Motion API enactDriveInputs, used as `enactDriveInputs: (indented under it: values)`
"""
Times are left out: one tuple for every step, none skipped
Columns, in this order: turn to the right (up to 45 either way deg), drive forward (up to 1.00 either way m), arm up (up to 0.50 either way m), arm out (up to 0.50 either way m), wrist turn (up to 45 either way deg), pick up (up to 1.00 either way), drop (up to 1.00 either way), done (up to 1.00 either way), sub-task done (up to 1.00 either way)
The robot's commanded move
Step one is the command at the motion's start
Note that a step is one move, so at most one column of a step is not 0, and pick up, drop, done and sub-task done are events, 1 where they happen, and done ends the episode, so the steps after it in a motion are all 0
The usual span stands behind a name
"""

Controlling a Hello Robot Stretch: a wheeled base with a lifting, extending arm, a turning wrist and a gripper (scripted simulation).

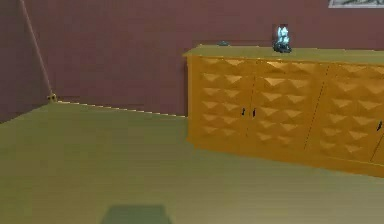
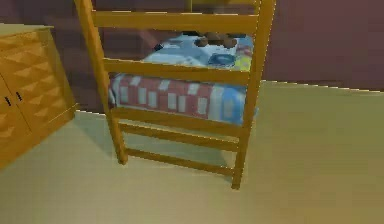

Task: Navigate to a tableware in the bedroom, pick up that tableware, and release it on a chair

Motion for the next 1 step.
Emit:
enactDriveInputs:
  values:
    - [45.0, 0.00, 0.00, 0.00, 0.0, 0.00, 0.00, 0.00, 0.00]
